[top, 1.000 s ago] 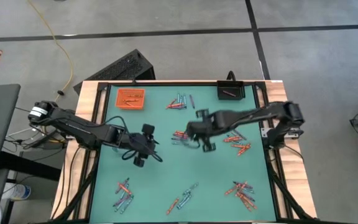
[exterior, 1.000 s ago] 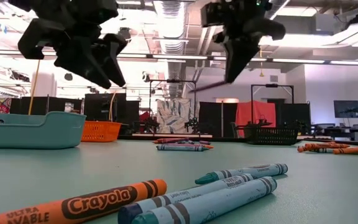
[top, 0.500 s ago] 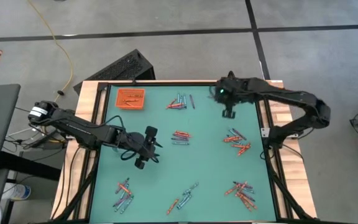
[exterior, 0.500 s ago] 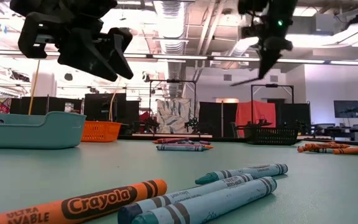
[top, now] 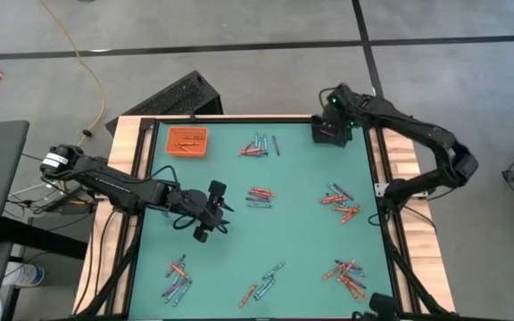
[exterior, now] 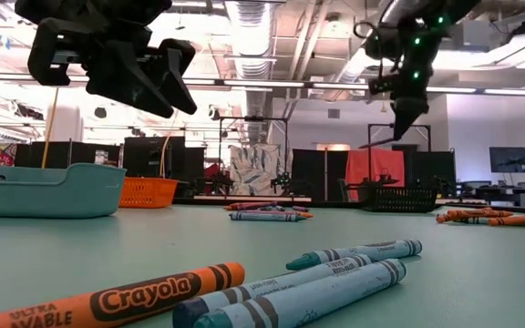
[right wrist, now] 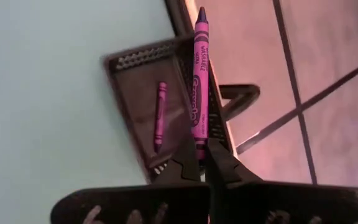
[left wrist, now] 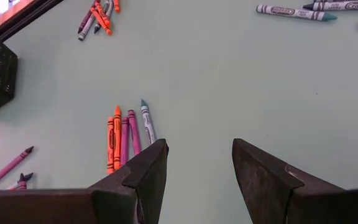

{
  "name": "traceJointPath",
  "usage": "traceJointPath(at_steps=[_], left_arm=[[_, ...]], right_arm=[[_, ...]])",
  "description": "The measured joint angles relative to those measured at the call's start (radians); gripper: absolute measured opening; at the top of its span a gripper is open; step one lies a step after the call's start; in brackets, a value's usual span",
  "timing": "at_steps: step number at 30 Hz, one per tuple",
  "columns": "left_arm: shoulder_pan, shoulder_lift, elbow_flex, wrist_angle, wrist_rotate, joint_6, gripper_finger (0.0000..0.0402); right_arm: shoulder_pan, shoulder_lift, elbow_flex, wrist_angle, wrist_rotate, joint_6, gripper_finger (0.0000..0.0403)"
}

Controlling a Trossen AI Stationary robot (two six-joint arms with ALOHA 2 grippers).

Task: Sort crayons
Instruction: Put the purple crayon into the black basket

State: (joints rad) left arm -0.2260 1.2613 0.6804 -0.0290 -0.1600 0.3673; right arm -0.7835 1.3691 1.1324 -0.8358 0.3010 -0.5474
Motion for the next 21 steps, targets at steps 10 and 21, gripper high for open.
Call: traceJointPath(at_steps=[10, 21], left_arm=[[0.0, 0.0, 0.0, 0.0, -0.001, -0.011, 0.0171], [0.0, 0.0, 0.0, 0.002, -0.002, -0.01, 0.0171]], right_arm=[[-0.089, 0.155, -0.001, 0.015, -0.033, -0.072, 0.0], [-0.143, 0.249, -0.001, 0.014, -0.034, -0.096, 0.0]])
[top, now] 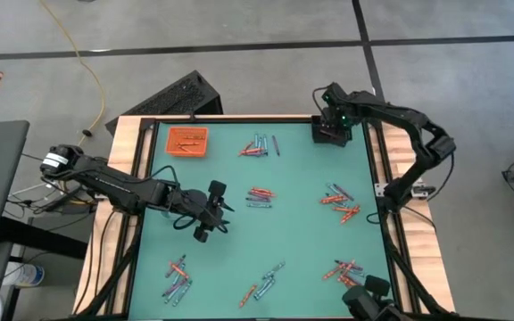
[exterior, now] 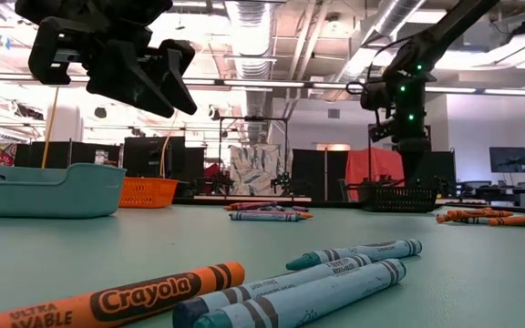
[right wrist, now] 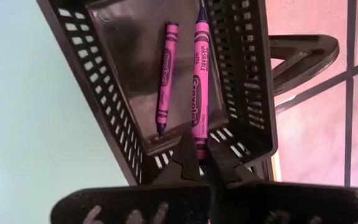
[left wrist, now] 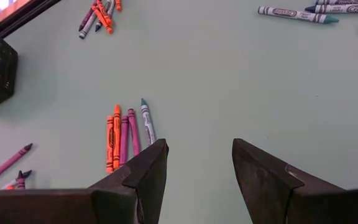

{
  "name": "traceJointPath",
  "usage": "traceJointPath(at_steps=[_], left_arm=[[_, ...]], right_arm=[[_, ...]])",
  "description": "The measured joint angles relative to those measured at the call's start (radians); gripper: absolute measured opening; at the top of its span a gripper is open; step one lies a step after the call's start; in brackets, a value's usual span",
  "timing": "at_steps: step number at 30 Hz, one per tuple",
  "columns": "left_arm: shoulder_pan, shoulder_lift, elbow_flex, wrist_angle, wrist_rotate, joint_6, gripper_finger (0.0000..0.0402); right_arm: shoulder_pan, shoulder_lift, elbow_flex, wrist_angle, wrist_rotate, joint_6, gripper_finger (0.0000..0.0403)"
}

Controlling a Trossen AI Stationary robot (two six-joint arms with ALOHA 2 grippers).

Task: Sort crayons
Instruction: Put the purple crayon into the black basket

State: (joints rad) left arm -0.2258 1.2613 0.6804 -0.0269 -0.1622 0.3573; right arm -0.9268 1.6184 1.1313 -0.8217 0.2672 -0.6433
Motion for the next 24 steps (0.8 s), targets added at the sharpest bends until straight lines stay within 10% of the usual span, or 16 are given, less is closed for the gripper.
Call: traceJointPath(at_steps=[11, 24], left_arm=[[0.001, 0.0, 0.0, 0.004, -0.002, 0.016, 0.0171], [0.002, 0.0, 0.0, 0.044, 0.0, -0.023, 0.0171]], right_arm=[[-0.011, 0.007, 0.0, 0.015, -0.004, 0.026, 0.0016], [0.002, -0.039, 0.0, 0.015, 0.051, 0.201, 0.0172]])
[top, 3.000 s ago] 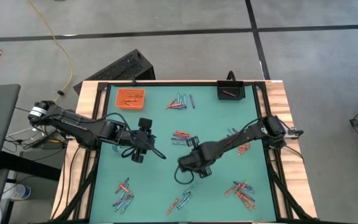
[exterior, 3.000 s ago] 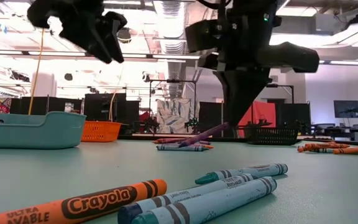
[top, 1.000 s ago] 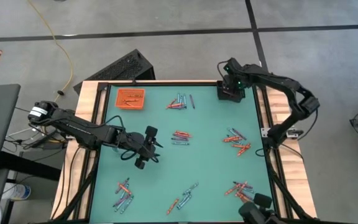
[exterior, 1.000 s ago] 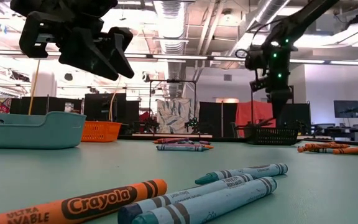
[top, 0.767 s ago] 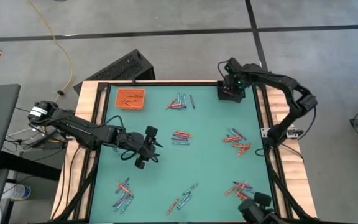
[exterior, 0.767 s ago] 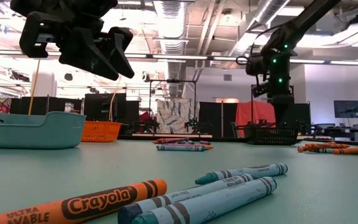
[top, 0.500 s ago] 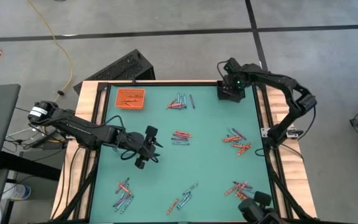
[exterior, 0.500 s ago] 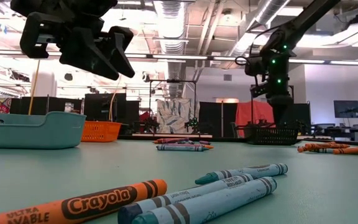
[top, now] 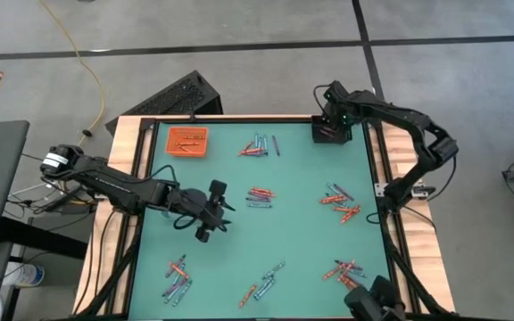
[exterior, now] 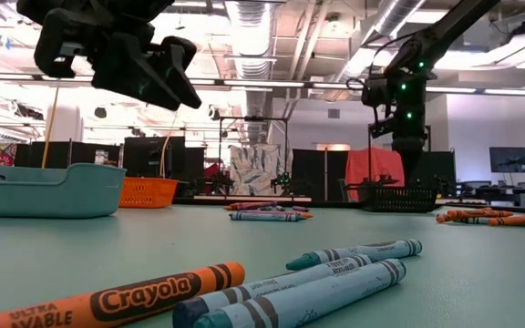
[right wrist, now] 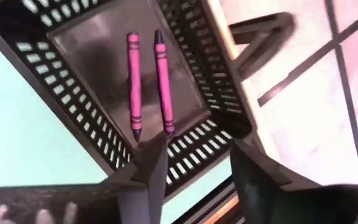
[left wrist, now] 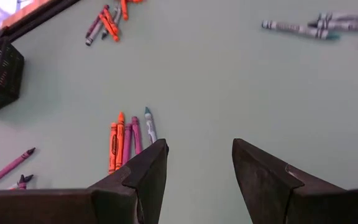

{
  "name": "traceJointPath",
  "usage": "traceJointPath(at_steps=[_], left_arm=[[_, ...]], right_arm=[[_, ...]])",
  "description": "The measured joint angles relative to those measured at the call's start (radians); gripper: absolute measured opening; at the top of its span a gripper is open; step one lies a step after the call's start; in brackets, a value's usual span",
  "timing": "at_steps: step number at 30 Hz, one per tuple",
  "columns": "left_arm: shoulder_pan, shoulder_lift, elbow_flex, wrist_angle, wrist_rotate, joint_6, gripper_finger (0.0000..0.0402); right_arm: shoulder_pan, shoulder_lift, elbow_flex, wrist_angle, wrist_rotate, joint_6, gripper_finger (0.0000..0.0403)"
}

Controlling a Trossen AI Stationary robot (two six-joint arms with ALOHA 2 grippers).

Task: Sort crayons
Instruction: Put the purple crayon into the black basket, then put the blue crayon into the blue bin

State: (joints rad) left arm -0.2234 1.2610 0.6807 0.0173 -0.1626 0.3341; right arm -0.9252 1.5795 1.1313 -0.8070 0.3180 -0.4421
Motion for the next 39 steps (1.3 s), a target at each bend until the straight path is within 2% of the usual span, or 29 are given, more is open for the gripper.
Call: traceJointPath(at_steps=[6, 10, 19, 25, 31, 33, 39], left_arm=[[0.045, 0.031, 0.001, 0.088, 0.087, -0.022, 0.0171], [0.087, 0.134, 0.029, 0.141, 0.128, -0.035, 0.0171], [0.17, 0.385, 0.174, 0.106, 0.127, -0.028, 0.0171], [0.239, 0.506, 0.267, -0.011, 0.204, -0.033, 0.0164], [0.278, 0.543, 0.301, -0.029, 0.242, -0.037, 0.0132], [0.288, 0.543, 0.301, -0.024, 0.279, -0.036, 0.0121], [0.293, 0.546, 0.301, -0.037, 0.309, -0.017, 0.0099]], right_arm=[[0.062, -0.099, 0.0, 0.0, -0.011, 0.068, 0.0179], [0.132, -0.171, 0.0, 0.0, -0.059, 0.119, 0.0171], [0.354, -0.294, 0.001, -0.013, -0.061, 0.241, 0.0163], [0.495, -0.356, 0.001, -0.033, -0.058, 0.323, 0.0163], [0.598, -0.379, 0.001, -0.029, -0.049, 0.364, 0.0163], [0.621, -0.377, 0.001, -0.033, -0.028, 0.365, 0.0163], [0.655, -0.365, 0.001, -0.03, -0.001, 0.366, 0.0163]])
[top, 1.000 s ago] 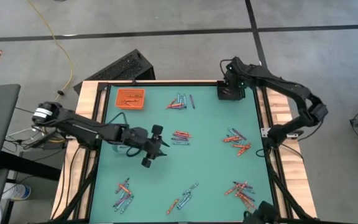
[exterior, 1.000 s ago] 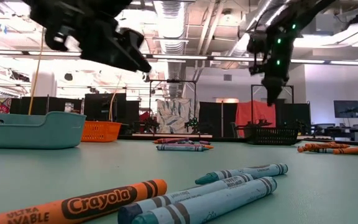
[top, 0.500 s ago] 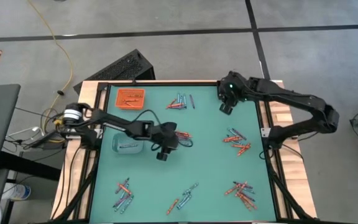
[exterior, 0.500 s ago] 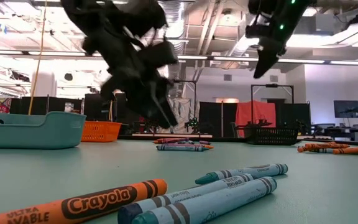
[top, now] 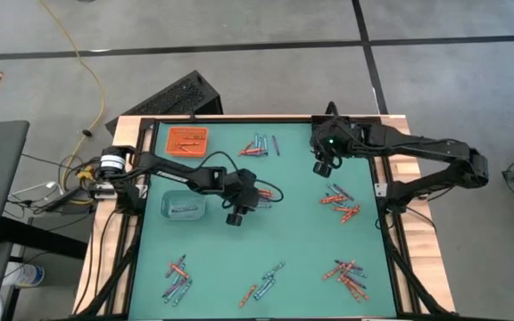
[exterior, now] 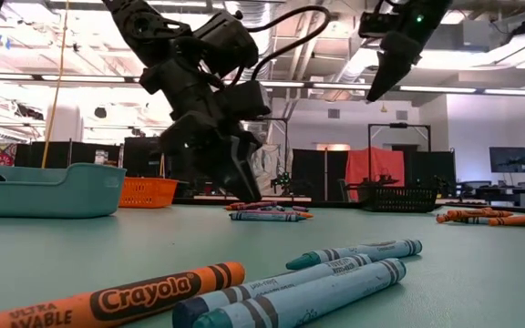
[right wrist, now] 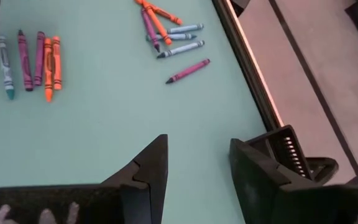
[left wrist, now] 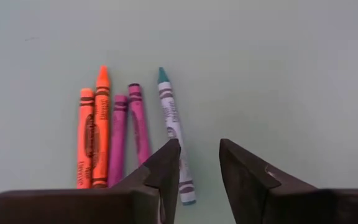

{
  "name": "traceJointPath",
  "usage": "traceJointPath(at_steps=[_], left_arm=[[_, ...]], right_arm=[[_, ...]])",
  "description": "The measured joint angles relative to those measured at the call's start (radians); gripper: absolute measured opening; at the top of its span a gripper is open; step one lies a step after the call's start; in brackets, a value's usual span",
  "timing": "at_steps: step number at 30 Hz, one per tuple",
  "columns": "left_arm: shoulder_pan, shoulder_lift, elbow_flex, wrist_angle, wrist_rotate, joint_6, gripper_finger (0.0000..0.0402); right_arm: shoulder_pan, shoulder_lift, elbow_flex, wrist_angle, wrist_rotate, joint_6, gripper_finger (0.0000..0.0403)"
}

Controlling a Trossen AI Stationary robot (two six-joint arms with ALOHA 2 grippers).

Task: Sort crayons
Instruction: Put the blue crayon into the blue bin

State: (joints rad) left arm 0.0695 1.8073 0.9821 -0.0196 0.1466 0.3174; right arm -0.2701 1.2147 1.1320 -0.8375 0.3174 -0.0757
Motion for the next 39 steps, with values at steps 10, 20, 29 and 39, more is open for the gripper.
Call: traceJointPath(at_steps=[10, 20, 29, 39], left_arm=[[0.007, 0.056, 0.013, -0.011, -0.017, -0.035, 0.0098], [0.009, 0.074, 0.033, -0.049, -0.002, -0.043, 0.0072], [0.008, 0.075, 0.033, -0.081, 0.027, -0.018, 0.0008], [-0.003, 0.077, 0.066, -0.116, 0.022, 0.008, 0.0002]], right_arm=[[0.001, 0.002, 0.0, 0.009, 0.0, 0.004, 0.0163], [0.004, 0.002, 0.0, 0.008, 0.0, 0.009, 0.0163], [0.007, 0.002, 0.0, 0.009, 0.0, 0.021, 0.0163], [0.04, 0.002, 0.0, 0.135, 0.0, 0.05, 0.0163]])
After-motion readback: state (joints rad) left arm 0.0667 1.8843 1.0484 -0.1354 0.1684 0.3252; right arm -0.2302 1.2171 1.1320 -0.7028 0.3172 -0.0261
